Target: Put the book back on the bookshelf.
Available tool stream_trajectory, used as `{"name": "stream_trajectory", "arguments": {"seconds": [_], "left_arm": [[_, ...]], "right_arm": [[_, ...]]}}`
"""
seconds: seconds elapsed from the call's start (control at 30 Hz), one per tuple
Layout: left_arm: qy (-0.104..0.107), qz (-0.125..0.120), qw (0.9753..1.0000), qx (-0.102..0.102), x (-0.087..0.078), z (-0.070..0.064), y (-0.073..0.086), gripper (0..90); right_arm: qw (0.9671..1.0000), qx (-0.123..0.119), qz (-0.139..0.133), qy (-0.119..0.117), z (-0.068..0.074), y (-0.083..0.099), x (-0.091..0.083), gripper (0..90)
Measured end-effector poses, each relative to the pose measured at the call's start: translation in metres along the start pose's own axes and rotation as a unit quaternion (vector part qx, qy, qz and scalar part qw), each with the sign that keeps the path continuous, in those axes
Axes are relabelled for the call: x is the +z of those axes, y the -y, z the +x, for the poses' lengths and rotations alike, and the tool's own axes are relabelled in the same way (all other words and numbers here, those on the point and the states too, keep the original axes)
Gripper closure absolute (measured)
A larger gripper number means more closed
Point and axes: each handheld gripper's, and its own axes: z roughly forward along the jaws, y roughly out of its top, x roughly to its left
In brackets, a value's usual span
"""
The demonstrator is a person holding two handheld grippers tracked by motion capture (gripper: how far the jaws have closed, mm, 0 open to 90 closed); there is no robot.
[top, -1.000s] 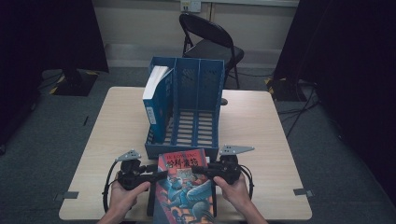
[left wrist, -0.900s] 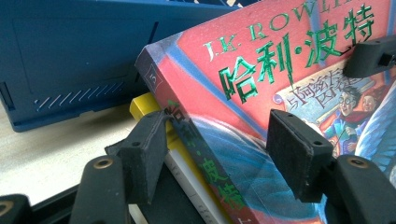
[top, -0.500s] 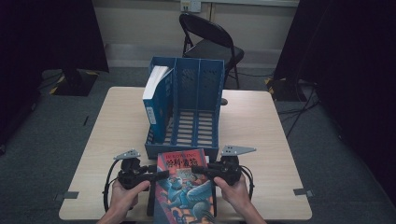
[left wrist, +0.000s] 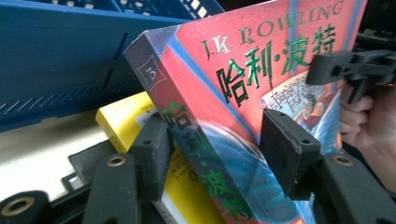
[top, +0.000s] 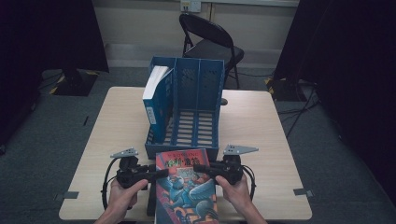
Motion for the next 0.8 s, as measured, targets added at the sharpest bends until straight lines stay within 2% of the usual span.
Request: {"name": "stream_trajectory", "arguments": {"seconds": [0.1,0.2,0.33,0.6,0.8], "left_arm": [[0.019,-0.001,0.9998,0.01,0.001,-0.003,-0.002,51.9],[0.022,0.003,0.9994,0.027,0.005,-0.013,-0.003,53.6],[0.031,-0.005,0.9993,0.019,0.004,-0.014,-0.004,58.2],[0.04,-0.015,0.9987,0.029,0.0,-0.02,-0.013,62.0],[0.047,-0.021,0.9983,0.029,-0.004,-0.022,-0.019,63.6]], "right_arm": [[1.0,0.002,0.006,-0.001,0.0,0.0,0.001,84.0],[0.9999,0.003,0.007,-0.011,0.001,0.0,0.003,84.1],[0.9999,0.003,0.005,-0.009,0.002,0.0,0.002,83.9],[1.0,0.002,-0.004,-0.006,0.008,-0.007,-0.004,84.1],[0.9999,-0.004,-0.01,-0.005,0.013,-0.013,-0.006,84.2]]}}
